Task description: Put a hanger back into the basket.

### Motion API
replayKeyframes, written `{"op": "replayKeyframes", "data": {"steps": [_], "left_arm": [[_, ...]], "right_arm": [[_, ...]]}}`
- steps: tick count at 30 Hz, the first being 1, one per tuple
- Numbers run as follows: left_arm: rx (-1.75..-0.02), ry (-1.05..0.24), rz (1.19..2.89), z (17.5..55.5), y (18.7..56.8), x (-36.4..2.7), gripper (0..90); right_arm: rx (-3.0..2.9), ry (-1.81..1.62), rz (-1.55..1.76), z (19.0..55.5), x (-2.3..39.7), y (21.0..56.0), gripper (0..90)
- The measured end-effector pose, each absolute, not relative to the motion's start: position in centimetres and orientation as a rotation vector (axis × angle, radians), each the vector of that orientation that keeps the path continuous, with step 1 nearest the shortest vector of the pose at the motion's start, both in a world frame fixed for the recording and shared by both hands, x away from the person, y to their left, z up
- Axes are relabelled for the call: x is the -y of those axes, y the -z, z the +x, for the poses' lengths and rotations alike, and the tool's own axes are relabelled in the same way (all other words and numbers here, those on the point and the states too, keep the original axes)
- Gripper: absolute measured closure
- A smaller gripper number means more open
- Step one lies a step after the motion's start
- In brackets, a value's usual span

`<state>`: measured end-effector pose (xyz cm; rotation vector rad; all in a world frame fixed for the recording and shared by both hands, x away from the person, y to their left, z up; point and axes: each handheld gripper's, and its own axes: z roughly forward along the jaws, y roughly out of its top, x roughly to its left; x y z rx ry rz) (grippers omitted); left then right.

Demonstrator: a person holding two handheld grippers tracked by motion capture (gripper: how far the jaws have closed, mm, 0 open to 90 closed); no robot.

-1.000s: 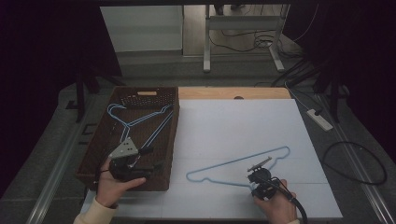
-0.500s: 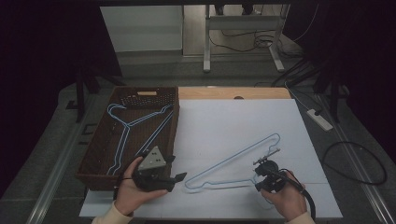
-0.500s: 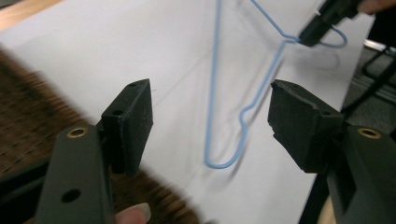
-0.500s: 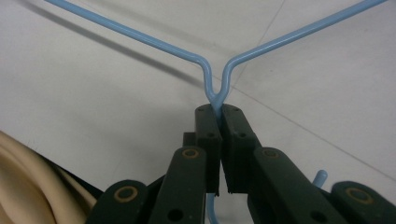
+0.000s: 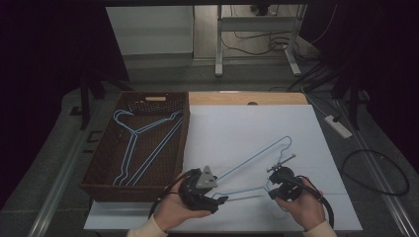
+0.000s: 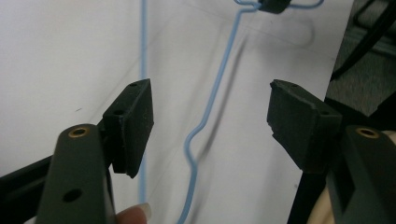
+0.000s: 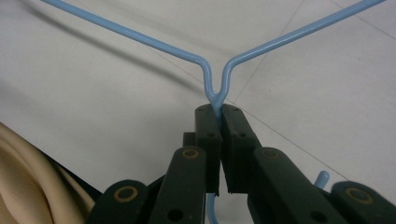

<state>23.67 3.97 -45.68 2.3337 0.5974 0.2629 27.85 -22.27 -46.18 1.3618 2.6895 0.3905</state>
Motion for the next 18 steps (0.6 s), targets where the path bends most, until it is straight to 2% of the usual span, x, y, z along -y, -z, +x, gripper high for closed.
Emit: {"op": "replayKeyframes", "data": {"steps": [9, 14, 18], "left_arm": [[-0.578, -0.239, 2.393, 25.5, 47.3, -0.5, 34.2], [-0.558, -0.245, 2.446, 25.9, 48.3, 0.8, 38.8], [-0.534, -0.265, 2.501, 26.1, 49.2, 1.6, 47.3]], "right_arm": [[-2.702, -0.419, 1.334, 27.8, 22.3, 45.9, 87.0], [-2.719, -0.43, 1.32, 27.8, 22.2, 45.7, 87.0], [-2.727, -0.433, 1.31, 27.8, 21.9, 45.4, 87.0]]}}
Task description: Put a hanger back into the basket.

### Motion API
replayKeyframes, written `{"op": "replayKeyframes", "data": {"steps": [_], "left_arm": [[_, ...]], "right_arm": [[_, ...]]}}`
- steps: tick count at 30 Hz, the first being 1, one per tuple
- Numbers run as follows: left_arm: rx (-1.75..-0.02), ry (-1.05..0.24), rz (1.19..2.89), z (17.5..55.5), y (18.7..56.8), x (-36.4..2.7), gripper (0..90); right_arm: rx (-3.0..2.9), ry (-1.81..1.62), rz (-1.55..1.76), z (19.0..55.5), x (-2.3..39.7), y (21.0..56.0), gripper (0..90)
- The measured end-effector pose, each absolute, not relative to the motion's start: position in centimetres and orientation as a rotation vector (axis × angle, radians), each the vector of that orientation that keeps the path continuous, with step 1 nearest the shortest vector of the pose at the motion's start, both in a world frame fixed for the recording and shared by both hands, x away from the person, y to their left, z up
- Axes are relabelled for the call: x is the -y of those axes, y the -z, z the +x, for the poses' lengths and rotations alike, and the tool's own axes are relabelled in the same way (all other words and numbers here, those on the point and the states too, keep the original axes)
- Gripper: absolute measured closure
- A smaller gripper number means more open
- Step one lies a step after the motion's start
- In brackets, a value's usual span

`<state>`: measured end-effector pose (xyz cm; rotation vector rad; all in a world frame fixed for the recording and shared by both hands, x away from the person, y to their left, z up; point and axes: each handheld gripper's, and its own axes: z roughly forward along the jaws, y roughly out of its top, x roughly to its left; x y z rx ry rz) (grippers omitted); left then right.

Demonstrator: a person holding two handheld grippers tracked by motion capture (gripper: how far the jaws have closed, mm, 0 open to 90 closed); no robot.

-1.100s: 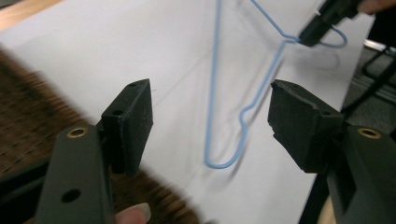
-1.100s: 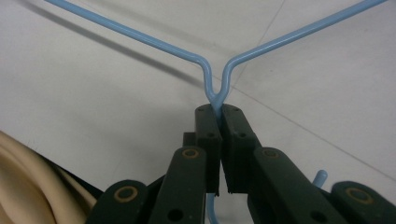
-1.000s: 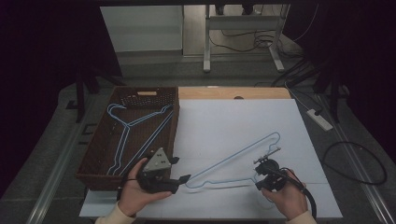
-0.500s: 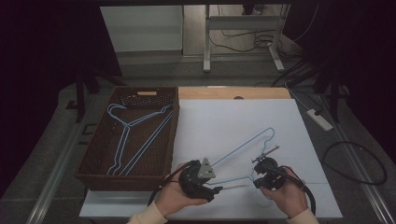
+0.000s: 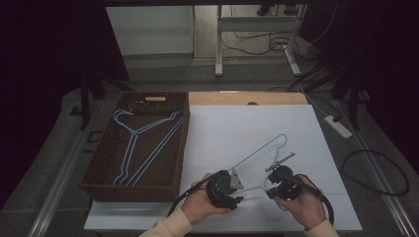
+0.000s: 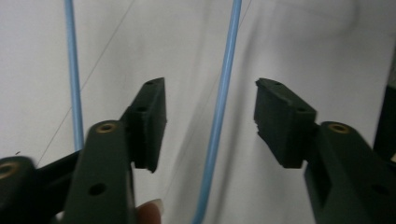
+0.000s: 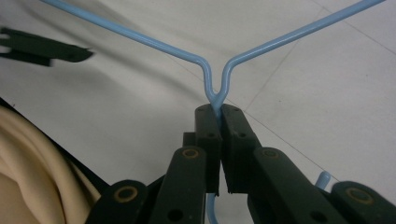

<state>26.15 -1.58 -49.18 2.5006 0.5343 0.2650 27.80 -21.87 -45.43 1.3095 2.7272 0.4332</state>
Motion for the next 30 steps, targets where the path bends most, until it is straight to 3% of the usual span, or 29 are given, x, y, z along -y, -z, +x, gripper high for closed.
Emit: {"op": "replayKeyframes", "data": {"steps": [2, 3, 4, 6, 7, 8, 15, 18, 20, 23, 30], "left_arm": [[-0.527, -0.267, 2.51, 26.1, 49.3, 1.7, 56.6], [-0.519, -0.274, 2.52, 26.0, 49.4, 1.8, 56.6], [-0.502, -0.277, 2.534, 25.9, 49.5, 2.0, 67.7], [-0.499, -0.283, 2.536, 25.8, 49.6, 2.0, 77.0], [-0.49, -0.308, 2.551, 25.7, 49.5, 2.1, 77.0], [-0.485, -0.305, 2.554, 25.7, 49.5, 2.1, 84.0], [-0.467, -0.309, 2.545, 25.4, 49.0, 1.9, 86.6], [-0.498, -0.285, 2.519, 25.6, 48.7, 1.5, 86.7], [-0.523, -0.276, 2.491, 25.7, 48.3, 1.2, 86.7], [-0.567, -0.25, 2.442, 25.8, 47.6, 0.6, 86.7], [-0.665, -0.184, 2.333, 26.1, 46.5, -1.2, 86.8]], "right_arm": [[-2.729, -0.436, 1.304, 27.8, 21.8, 45.4, 87.0], [-2.733, -0.434, 1.303, 27.8, 21.8, 45.3, 87.0], [-2.735, -0.445, 1.307, 27.9, 21.7, 45.2, 87.0], [-2.739, -0.448, 1.307, 27.9, 21.7, 45.1, 87.0], [-2.746, -0.452, 1.305, 27.9, 21.7, 45.1, 87.0], [-2.76, -0.457, 1.289, 27.9, 21.7, 45.0, 86.9], [-2.716, -0.568, 1.215, 27.7, 22.1, 44.3, 85.1], [-2.688, -0.724, 1.207, 27.8, 22.6, 43.5, 75.7], [-2.632, -0.886, 1.177, 27.8, 22.9, 42.8, 64.5], [-2.481, -1.171, 1.147, 27.6, 23.8, 41.0, 57.5], [-2.237, -1.445, 1.098, 26.8, 26.9, 37.7, 49.6]]}}
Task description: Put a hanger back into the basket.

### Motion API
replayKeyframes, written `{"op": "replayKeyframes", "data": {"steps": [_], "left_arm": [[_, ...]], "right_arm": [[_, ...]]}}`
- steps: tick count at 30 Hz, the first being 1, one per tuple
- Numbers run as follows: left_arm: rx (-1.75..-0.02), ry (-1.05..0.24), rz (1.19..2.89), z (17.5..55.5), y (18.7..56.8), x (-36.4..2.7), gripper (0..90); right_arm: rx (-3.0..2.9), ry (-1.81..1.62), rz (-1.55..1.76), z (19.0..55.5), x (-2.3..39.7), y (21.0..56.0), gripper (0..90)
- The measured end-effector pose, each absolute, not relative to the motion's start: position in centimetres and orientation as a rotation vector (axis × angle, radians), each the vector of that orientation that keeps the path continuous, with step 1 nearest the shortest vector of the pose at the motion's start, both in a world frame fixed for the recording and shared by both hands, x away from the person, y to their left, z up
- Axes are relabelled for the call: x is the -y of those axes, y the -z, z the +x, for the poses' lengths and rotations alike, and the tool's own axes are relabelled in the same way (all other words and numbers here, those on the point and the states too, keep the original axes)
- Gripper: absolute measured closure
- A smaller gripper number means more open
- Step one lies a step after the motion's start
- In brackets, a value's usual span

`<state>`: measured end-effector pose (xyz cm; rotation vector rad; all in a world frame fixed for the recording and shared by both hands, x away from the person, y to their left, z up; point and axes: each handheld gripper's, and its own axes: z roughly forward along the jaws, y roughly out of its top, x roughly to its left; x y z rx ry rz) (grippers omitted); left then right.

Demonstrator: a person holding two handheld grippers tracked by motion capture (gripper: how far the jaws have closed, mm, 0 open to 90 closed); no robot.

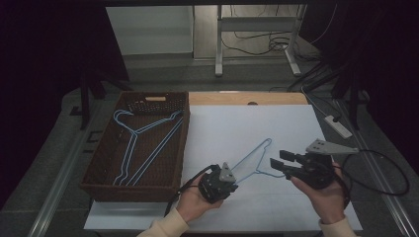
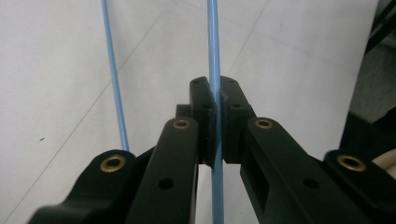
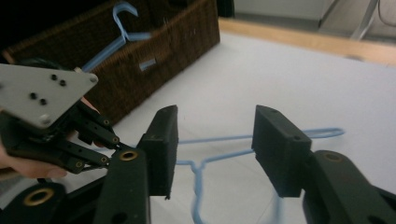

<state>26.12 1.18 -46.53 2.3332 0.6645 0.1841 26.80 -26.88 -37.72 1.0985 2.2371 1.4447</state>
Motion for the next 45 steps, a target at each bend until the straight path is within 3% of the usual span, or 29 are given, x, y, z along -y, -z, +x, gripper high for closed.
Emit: {"op": "replayKeyframes", "data": {"steps": [4, 11, 22, 36, 45], "left_arm": [[-0.721, -0.17, 2.259, 26.3, 45.5, -2.5, 86.8], [-0.74, -0.133, 2.147, 25.9, 42.9, -4.7, 86.7], [-0.781, -0.126, 2.007, 26.1, 38.7, -11.0, 86.8], [-0.922, -0.195, 1.866, 26.5, 36.9, -23.0, 86.7], [-1.026, -0.196, 1.871, 27.6, 38.1, -27.5, 86.7]], "right_arm": [[-2.195, -1.491, 1.109, 26.5, 28.8, 37.6, 46.3], [-2.199, -1.474, 1.158, 26.6, 31.4, 40.9, 42.1], [-2.267, -1.387, 1.143, 27.6, 30.6, 45.2, 40.6], [-2.287, -1.343, 1.138, 28.0, 29.8, 46.2, 40.3], [-2.297, -1.329, 1.134, 28.1, 29.6, 46.5, 40.3]]}}
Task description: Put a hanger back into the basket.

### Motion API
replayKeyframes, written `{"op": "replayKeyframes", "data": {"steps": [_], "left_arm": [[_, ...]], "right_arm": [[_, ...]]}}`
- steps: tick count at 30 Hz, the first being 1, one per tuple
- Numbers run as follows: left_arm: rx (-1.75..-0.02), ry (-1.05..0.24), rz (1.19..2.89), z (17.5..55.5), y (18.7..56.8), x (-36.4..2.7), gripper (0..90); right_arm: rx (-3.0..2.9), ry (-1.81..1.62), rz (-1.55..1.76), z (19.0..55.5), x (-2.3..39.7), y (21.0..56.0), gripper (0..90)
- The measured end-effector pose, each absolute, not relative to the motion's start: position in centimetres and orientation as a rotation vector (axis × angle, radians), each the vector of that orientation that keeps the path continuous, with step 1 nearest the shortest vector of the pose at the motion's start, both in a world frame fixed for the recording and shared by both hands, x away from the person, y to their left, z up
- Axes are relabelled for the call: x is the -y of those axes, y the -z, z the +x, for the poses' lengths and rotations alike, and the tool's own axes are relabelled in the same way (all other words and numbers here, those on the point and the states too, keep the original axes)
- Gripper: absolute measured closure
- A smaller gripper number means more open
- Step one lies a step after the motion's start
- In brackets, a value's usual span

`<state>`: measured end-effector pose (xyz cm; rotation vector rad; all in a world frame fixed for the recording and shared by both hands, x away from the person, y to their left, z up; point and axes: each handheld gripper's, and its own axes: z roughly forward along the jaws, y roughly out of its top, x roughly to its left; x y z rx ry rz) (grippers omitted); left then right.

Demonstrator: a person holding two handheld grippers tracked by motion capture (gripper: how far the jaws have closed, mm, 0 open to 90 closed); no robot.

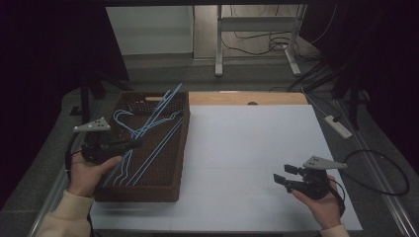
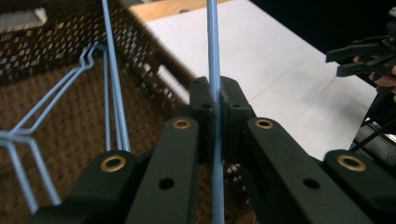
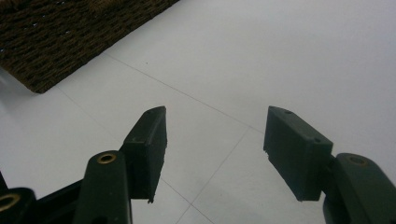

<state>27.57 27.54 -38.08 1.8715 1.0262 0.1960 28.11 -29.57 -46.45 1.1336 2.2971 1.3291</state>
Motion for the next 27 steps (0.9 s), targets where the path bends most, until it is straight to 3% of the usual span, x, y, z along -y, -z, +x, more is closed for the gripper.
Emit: {"op": "replayKeyframes", "data": {"steps": [9, 27], "left_arm": [[-1.1, -0.103, 1.91, 29.1, 40.5, -28.8, 86.8], [-1.156, 0.065, 2.034, 32.9, 42.1, -27.4, 86.7]], "right_arm": [[-2.302, -1.321, 1.134, 28.1, 29.4, 46.6, 40.3], [-2.299, -1.313, 1.136, 28.1, 29.3, 46.6, 40.5]]}}
